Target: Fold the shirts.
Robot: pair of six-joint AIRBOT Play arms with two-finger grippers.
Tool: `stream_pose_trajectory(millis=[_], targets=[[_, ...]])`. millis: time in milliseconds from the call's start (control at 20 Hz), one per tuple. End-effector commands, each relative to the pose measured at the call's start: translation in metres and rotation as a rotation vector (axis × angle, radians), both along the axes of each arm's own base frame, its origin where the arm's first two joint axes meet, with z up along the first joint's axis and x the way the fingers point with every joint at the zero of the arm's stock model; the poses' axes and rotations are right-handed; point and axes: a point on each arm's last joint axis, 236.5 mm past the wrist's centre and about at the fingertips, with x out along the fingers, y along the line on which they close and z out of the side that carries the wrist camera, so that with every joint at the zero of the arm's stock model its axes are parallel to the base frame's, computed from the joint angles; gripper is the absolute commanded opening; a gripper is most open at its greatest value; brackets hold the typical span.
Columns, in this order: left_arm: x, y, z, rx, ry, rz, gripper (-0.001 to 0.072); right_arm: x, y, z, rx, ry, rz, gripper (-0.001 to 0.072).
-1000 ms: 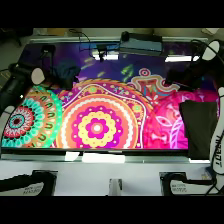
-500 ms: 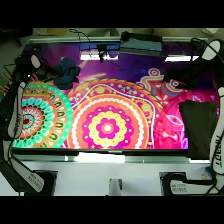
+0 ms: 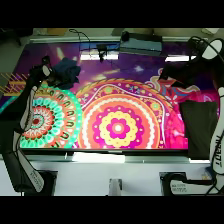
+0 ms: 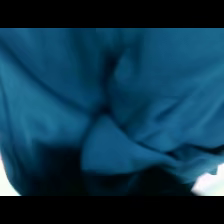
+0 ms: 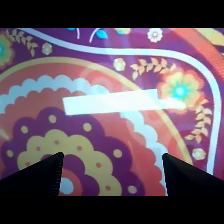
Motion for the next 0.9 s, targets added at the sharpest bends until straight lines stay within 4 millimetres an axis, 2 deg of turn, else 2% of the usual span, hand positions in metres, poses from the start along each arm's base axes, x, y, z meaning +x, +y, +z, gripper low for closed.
stream_pose_trajectory(millis=[0,100,200,300,400,500,550,650,700,750,800,850], targets=[[0.004,-0.008,-0.002,-0.028,-0.015,0.0,0.0043,0.0,0.003,0.001,0.012,0.003,-0.003,0.0664],[0.008,-0.011,0.021,-0.029,-0.055,-0.004,0.004,0.002,0.002,0.001,0.01,-0.006,-0.005,0.0664],[0.012,-0.019,0.065,-0.03,-0.125,-0.018,0.004,0.008,0.001,0.004,0.011,-0.036,-0.013,0.0664],[0.009,-0.037,0.126,-0.015,-0.225,-0.074,0.0039,0.022,0.0,0.011,0.013,-0.1,-0.029,0.0663],[-0.006,-0.066,0.204,0.024,-0.353,-0.178,0.0039,0.025,0.001,0.018,0.016,-0.125,-0.021,0.0657],[-0.041,-0.102,0.292,0.072,-0.5,-0.306,0.0039,0.012,0.002,0.034,-0.003,-0.132,0.026,0.0593],[-0.067,-0.12,0.337,0.088,-0.575,-0.365,0.0039,0.002,0.002,0.047,-0.023,-0.152,0.06,0.0594],[-0.126,-0.156,0.41,0.079,-0.701,-0.462,0.0039,-0.02,-0.004,0.078,-0.077,-0.202,0.095,0.0599],[-0.154,-0.173,0.434,0.06,-0.739,-0.506,0.0039,-0.034,-0.008,0.097,-0.105,-0.232,0.103,0.06],[-0.184,-0.192,0.45,0.041,-0.757,-0.562,0.0039,-0.051,-0.011,0.114,-0.124,-0.257,0.102,0.0601],[-0.208,-0.208,0.455,0.031,-0.749,-0.617,0.0039,-0.068,-0.012,0.129,-0.133,-0.275,0.103,0.0601],[-0.231,-0.223,0.449,0.033,-0.711,-0.678,0.0039,-0.086,-0.012,0.142,-0.139,-0.288,0.108,0.0601]])
